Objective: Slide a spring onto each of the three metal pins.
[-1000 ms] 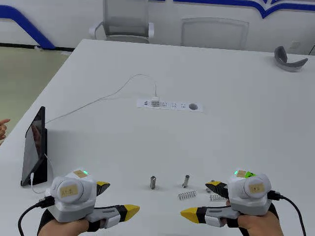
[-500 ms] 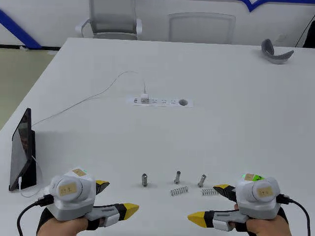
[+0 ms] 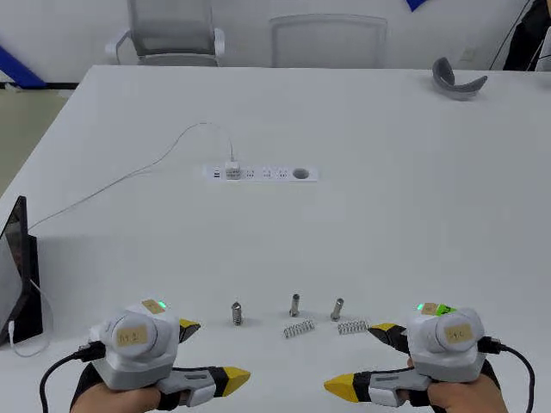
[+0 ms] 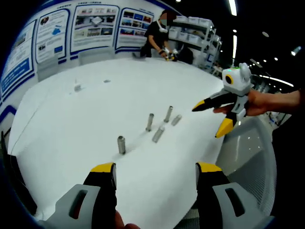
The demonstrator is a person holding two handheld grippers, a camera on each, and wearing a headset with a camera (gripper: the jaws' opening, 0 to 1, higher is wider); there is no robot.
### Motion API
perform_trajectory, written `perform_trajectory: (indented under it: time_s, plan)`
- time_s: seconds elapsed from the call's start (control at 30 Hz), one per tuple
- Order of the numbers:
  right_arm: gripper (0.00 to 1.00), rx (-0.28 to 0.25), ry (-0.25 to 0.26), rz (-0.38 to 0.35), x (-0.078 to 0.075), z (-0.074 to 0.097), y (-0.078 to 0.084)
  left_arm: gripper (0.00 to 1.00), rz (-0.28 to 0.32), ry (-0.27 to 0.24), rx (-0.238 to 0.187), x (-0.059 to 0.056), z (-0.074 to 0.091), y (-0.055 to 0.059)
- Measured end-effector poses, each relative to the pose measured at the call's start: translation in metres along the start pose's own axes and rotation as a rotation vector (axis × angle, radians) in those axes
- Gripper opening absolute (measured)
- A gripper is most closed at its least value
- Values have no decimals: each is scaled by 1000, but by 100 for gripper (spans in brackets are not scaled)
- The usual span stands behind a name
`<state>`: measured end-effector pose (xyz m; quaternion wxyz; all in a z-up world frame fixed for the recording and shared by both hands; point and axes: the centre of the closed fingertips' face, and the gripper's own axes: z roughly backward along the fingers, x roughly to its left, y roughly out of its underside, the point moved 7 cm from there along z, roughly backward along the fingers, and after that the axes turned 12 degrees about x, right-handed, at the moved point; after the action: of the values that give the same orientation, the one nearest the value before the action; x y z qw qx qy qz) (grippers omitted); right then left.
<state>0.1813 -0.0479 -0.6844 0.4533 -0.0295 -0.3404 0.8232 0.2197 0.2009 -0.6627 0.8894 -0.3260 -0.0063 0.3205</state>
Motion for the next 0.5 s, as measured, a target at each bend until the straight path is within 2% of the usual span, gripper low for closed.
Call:
perform_trajectory:
  time_s: [0.27,0.5]
  plan:
    - [84,8,11,-10,-1,9,8,69,-83,49,42,-13,-20,-13]
    - [86,28,19,-32,-1,15,15,68,-134,77,65,-16,-35,-25]
